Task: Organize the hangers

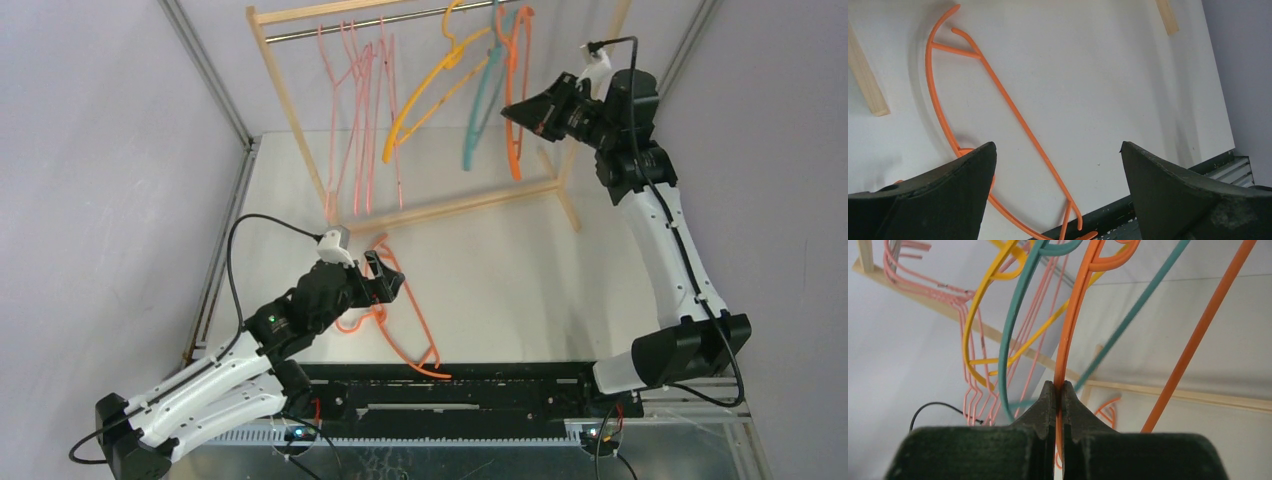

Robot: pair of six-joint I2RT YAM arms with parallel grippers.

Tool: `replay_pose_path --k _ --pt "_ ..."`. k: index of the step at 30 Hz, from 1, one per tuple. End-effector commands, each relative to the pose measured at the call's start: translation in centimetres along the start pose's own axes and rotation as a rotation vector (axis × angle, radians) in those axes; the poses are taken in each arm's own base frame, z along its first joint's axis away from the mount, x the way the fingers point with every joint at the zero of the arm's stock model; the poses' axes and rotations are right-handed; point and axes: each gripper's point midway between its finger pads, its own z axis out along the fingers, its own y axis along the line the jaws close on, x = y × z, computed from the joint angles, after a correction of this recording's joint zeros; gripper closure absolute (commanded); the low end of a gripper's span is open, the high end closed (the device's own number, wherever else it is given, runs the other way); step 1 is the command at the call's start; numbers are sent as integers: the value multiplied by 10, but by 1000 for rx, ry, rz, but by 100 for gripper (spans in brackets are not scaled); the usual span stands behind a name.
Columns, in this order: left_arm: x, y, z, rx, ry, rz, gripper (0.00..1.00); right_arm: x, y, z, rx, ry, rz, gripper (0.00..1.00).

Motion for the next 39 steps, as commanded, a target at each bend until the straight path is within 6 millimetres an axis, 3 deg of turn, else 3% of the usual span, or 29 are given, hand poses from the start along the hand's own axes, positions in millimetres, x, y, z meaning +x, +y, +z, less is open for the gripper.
replay_pose_path --k 1,6,13,17,25,33,39 --pt "-6 3 0 -4 -38 -16 1 -10 34 -11 -54 -61 -109 100" --pt "-1 8 -3 -10 -33 -21 1 -15 39 -39 -49 -123 -132 100" --pt "0 6 -2 -4 -20 -17 1 -21 59 -60 -90 -163 -184 100" --pt "-2 3 -1 2 -18 -11 1 -29 60 -57 -87 -169 -185 100" --pt "-2 5 -5 5 -26 -16 1 -41 33 -34 -35 -165 -166 100" --pt "1 10 -6 -4 -27 -18 1 -60 21 -30 -15 -202 -164 100" --pt "3 11 -4 -9 -19 -9 1 -62 21 -29 -13 -206 -164 100"
